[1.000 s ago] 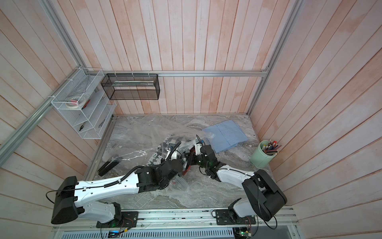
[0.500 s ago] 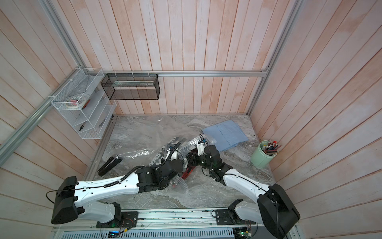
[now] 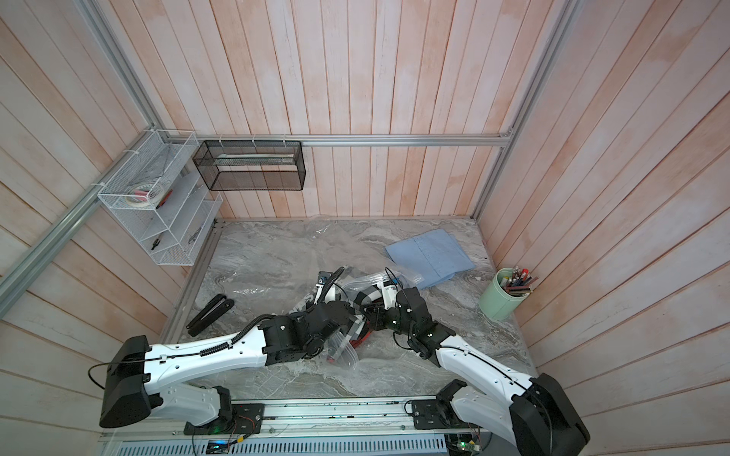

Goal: Take the shirt out of the vacuum bag
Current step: Take out the shirt from the vacuum bag.

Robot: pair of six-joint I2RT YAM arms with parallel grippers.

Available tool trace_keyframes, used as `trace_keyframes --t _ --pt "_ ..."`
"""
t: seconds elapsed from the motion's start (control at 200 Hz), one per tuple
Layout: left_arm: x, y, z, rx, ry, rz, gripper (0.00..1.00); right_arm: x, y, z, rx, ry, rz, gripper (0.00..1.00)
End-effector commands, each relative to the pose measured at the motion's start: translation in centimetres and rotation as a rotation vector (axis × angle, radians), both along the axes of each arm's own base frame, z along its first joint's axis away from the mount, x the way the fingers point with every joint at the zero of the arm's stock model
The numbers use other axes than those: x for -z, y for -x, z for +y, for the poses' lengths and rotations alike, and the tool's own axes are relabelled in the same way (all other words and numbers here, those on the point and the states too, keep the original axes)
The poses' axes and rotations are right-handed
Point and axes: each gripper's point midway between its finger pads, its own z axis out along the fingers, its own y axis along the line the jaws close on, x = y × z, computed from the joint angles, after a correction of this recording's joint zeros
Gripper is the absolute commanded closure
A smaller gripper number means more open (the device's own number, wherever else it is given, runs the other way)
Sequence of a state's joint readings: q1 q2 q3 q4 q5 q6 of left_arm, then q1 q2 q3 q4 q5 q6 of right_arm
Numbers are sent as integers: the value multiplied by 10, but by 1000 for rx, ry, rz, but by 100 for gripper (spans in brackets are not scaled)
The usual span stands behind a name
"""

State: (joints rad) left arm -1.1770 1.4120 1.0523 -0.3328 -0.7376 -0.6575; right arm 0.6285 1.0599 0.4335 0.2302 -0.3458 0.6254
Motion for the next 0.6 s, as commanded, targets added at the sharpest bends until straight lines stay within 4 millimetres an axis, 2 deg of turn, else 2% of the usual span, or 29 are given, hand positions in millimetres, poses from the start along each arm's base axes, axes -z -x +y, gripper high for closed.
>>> trace_keyframes --t 0.0,0.19,0.45,0.595 --pt "1 -6 1 -37 10 -1 100 15 13 7 -52 1 27 100" --pt "-2 -13 -7 -28 22 -2 100 39 30 13 -106 17 82 100" --pt "1 -33 -11 -45 43 12 100 36 55 11 -181 17 91 100" --pt "3 -43 -12 -54 53 16 100 42 69 10 -237 29 116 100"
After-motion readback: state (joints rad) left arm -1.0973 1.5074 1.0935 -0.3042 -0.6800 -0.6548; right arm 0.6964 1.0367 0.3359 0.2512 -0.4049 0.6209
